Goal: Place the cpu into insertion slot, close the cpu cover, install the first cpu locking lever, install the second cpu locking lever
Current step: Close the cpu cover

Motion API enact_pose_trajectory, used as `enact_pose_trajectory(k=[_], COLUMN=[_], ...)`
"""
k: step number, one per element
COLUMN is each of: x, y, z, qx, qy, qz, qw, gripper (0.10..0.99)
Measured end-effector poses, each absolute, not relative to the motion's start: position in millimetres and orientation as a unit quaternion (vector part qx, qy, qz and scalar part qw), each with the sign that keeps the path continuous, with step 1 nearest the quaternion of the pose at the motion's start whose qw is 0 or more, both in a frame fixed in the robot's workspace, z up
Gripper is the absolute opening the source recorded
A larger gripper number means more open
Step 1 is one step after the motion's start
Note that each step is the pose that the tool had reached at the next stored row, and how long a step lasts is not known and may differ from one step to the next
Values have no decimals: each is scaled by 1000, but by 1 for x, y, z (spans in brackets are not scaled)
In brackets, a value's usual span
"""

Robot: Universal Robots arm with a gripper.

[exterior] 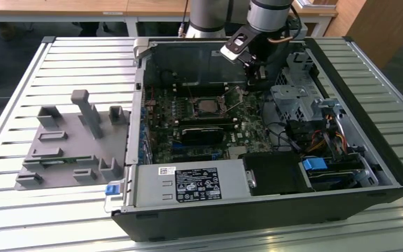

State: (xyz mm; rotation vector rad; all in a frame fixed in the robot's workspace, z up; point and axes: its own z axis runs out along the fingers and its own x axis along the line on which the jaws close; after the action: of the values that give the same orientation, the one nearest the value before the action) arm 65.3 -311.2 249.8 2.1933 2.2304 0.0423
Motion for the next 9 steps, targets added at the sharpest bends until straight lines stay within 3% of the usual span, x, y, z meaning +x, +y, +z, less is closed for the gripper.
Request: enact_pose_trajectory(k=[9], x=[68], y=[-310], z=[237], qx=[701], qy=[713], qz=[13], qw=[6], gripper=[106])
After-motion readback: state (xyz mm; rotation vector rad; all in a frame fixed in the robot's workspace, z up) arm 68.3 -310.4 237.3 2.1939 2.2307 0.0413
